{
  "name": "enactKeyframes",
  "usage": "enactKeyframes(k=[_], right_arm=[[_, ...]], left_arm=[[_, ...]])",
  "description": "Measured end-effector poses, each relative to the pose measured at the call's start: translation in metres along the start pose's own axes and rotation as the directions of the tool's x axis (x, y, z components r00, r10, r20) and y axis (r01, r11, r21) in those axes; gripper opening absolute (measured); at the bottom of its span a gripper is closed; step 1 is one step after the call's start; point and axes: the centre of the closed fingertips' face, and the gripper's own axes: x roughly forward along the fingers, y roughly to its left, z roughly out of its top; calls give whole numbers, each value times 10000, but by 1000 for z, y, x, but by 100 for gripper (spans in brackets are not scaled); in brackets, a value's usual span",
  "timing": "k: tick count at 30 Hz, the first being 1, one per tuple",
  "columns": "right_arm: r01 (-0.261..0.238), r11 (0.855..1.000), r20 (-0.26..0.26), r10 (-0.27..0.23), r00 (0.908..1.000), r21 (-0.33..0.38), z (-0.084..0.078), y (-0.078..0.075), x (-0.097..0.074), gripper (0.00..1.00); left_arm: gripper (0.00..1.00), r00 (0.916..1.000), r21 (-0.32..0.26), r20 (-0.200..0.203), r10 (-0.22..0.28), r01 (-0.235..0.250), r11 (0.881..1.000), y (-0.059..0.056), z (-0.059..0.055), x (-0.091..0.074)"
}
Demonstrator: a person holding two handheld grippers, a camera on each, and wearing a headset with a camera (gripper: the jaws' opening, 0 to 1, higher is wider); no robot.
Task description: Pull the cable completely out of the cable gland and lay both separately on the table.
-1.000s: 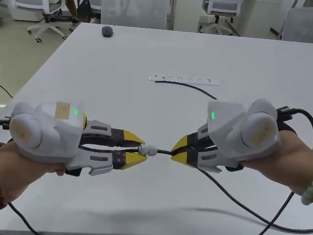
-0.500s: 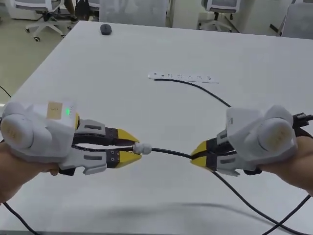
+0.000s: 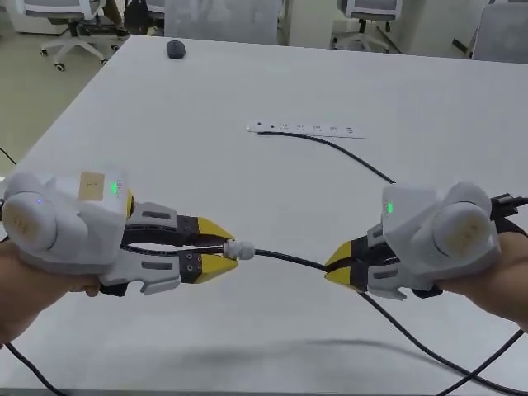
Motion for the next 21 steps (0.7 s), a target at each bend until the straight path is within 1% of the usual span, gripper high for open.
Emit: enactKeyframes(k=[4,5,7,9,10,11,12,13,15,16,17,19,21], right_arm=[[18,10000,9,-18,10000,74,1,1,-2,0],[-22,9999,55,21,10000,112,3,2,-3,0],[161,9999,245,-162,9996,43,11,0,-6,2],[221,9997,480,-218,9986,-64,25,0,-8,6],[215,9996,727,-202,9971,-168,35,0,-8,6],[159,9995,864,-135,9962,-271,45,2,-8,5],[151,9989,938,-109,9955,-442,53,2,-7,4],[117,9975,1068,-42,9943,-693,63,5,-5,5],[-30,9966,1074,118,9942,-818,70,9,-1,4],[-123,9947,1040,229,9943,-1019,75,12,5,4],[-96,9934,983,209,9949,-1141,76,12,7,4],[-205,9917,920,324,9952,-1268,79,14,12,4],[-220,9911,1023,357,9941,-1316,85,14,14,3]], left_arm=[[15,10000,-22,-3,8,-8,10000,-1,0,1],[15,10000,-50,-7,21,-22,10000,-1,0,1],[15,10000,-56,-68,51,-51,10000,-1,-1,1],[15,9999,-30,-106,11,-11,10000,-2,-1,2],[15,9999,-11,-131,-8,8,10000,-3,-1,2],[15,9999,-9,-128,-27,27,10000,-3,-1,3],[15,9999,-16,-103,-44,44,10000,-4,0,4],[15,10000,-2,-78,-42,42,10000,-4,1,5],[15,10000,-10,-30,-49,49,10000,-4,3,5],[15,10000,3,-2,-54,54,10000,-5,5,5],[15,10000,24,22,-61,61,10000,-5,6,5],[15,9999,87,58,-94,94,9999,-6,9,5],[15,9999,135,73,-118,117,9998,-7,10,5]])
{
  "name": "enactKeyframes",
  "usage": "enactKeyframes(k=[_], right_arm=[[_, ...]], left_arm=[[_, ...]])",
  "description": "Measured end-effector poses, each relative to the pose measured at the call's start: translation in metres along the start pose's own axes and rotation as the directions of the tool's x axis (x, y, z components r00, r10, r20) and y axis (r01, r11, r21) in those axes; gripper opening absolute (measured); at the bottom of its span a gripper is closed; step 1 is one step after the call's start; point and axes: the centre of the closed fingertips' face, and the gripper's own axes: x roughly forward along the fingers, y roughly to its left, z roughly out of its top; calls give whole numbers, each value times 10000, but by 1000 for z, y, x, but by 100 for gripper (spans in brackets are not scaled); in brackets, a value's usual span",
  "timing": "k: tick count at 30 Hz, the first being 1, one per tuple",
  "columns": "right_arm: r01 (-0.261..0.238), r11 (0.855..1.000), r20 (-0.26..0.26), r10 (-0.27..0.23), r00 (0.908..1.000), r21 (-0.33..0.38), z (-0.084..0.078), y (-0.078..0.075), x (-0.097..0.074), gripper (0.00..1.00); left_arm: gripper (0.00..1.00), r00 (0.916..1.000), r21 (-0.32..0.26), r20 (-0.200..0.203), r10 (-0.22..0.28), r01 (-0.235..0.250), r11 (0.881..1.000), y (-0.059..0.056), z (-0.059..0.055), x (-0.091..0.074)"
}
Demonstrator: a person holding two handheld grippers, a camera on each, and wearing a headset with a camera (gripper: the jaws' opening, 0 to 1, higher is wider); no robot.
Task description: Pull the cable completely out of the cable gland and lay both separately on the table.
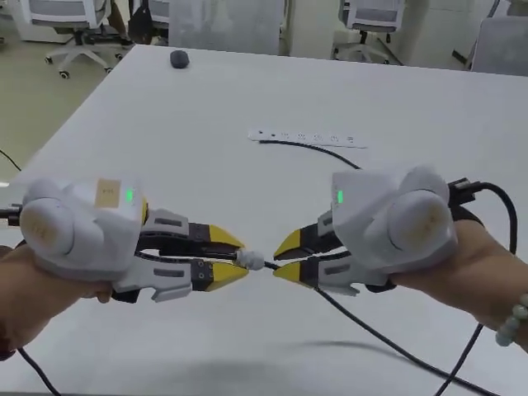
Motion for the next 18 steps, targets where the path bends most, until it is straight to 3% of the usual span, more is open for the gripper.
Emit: enactKeyframes(k=[12,18], right_arm=[[-147,9997,-241,142,9996,-206,-6,-2,0,0],[18,10000,-746,-19,9972,-17,-28,-11,-5,0]], left_arm=[[15,9999,-57,32,115,-114,9999,2,-3,-7],[15,9994,-144,-18,357,-357,9993,11,-8,-14]])
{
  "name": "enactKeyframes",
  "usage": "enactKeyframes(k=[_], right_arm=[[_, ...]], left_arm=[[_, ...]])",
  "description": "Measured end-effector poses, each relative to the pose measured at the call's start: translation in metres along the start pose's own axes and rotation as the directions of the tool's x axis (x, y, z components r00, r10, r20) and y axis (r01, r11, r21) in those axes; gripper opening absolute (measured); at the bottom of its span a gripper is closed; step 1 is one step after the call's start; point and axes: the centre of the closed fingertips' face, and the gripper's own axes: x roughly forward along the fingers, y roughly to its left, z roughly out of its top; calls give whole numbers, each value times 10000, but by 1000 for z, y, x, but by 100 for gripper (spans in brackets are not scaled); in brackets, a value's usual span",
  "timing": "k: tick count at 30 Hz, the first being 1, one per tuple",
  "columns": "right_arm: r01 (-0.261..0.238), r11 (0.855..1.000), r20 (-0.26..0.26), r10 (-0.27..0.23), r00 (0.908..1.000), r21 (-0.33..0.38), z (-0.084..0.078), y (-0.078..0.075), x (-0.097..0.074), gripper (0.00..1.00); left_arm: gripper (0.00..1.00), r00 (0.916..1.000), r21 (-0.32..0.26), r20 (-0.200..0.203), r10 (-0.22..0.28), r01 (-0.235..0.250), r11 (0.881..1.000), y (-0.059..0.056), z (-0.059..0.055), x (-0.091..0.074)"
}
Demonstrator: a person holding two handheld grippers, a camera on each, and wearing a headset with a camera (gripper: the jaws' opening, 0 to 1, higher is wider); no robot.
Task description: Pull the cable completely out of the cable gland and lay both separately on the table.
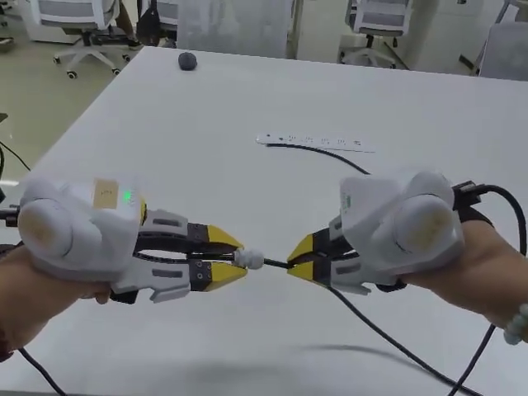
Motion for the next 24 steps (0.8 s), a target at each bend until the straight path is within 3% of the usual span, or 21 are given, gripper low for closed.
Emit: enactKeyframes(k=[15,24], right_arm=[[798,9939,-481,-763,9959,756,-34,-39,0,0],[1118,9872,-749,-1037,9918,1139,-56,-71,5,0]], left_arm=[[15,9985,-530,-148,526,-533,9972,31,-22,-10],[15,9969,-998,-154,767,-779,9920,49,-41,1]])
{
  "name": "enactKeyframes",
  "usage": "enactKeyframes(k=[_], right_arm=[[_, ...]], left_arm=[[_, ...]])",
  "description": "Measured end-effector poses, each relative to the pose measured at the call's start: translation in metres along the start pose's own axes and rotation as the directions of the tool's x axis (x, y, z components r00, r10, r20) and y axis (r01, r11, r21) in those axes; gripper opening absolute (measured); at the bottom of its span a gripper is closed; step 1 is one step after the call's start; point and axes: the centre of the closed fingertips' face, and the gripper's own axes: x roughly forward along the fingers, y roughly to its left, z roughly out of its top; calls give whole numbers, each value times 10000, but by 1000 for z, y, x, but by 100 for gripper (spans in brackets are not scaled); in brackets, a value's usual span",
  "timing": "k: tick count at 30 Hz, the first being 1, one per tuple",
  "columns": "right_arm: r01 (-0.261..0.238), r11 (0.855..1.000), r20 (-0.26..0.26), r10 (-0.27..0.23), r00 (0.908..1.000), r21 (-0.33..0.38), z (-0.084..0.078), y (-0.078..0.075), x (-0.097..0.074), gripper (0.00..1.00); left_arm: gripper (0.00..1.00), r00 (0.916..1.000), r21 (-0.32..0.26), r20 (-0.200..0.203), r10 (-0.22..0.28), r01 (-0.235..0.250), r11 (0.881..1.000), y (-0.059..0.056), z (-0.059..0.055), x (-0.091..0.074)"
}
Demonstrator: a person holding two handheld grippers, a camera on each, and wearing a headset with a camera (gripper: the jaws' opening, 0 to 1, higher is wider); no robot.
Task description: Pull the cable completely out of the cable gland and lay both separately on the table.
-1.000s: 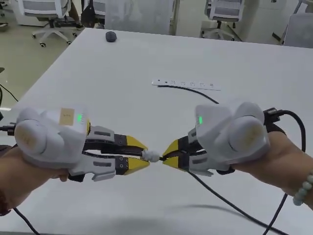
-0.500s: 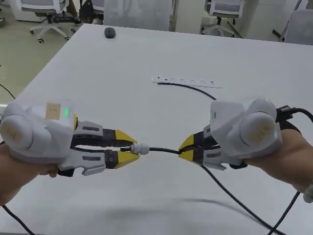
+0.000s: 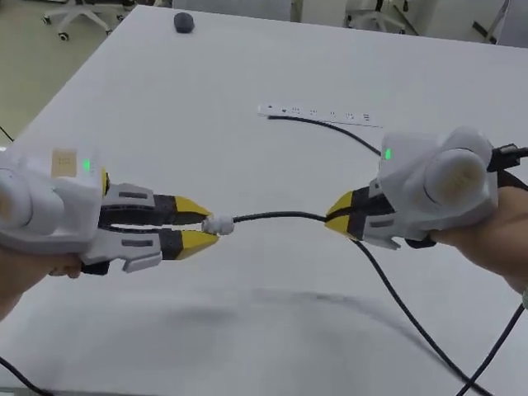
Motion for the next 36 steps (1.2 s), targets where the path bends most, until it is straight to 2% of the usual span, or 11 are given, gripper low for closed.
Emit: enactKeyframes(k=[6,14,18,22,28,36], right_arm=[[-108,9999,-98,109,9999,99,-5,-17,16,0],[-145,9997,87,143,9999,211,3,-29,33,0],[-171,9998,131,169,9998,122,8,-33,45,0],[-165,9998,40,165,9999,53,8,-38,57,0],[-267,9990,59,266,9996,348,7,-47,78,0],[-658,9965,-88,663,9978,517,-3,-44,106,0]], left_arm=[[15,9998,-272,-97,-150,148,9995,4,-13,14],[15,9977,-91,-192,-657,655,9978,2,-15,37],[15,9945,21,-341,-993,994,9950,-2,-19,47],[15,9905,51,-528,-1272,1276,9918,-6,-28,56],[15,9857,43,-689,-1536,1543,9880,-8,-39,68],[15,9769,-114,-1057,-1856,1854,9826,-15,-61,78]])
